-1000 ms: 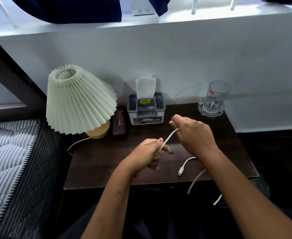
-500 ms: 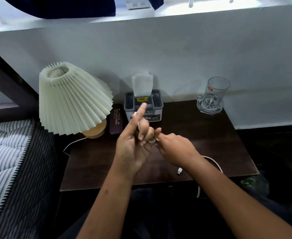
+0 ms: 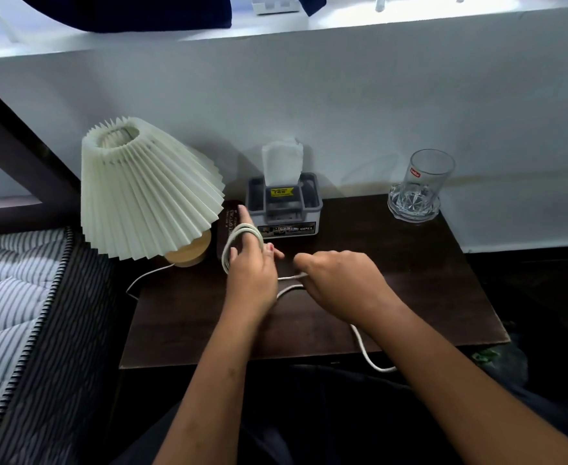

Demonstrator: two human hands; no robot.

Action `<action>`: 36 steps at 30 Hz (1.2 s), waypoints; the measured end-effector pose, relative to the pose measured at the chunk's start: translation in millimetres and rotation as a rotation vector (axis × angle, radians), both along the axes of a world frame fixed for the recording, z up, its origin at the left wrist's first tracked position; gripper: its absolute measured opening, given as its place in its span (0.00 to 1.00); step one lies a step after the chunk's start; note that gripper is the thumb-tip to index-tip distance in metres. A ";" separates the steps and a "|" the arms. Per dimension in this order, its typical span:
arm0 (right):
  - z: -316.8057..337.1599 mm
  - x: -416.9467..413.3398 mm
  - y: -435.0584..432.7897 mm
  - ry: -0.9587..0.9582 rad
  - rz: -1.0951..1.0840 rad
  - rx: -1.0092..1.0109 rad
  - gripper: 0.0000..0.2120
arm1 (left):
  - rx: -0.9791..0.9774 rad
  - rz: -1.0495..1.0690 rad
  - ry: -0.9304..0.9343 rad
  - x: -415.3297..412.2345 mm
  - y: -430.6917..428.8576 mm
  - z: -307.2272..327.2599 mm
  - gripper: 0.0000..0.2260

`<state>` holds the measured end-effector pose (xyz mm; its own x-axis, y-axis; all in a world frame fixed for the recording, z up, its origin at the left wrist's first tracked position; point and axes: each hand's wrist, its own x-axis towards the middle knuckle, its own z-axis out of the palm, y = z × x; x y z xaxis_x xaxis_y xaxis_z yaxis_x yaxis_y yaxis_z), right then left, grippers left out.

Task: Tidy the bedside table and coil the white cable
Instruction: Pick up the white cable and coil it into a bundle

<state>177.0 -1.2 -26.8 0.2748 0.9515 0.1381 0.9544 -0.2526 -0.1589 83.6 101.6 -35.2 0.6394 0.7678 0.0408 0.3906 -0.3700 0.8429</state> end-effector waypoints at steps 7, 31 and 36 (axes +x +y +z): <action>6.5 12.4 -5.6 -0.022 -0.119 0.171 0.04 | -0.492 -0.218 0.126 3.7 -13.9 -5.6 0.15; -6.2 -12.2 1.6 0.196 -0.018 -0.127 0.07 | -1.102 0.041 -1.085 -0.4 0.3 19.6 0.10; -3.5 -14.1 3.8 0.125 0.057 -0.069 0.09 | -0.776 0.145 -0.919 -1.5 6.7 11.2 0.21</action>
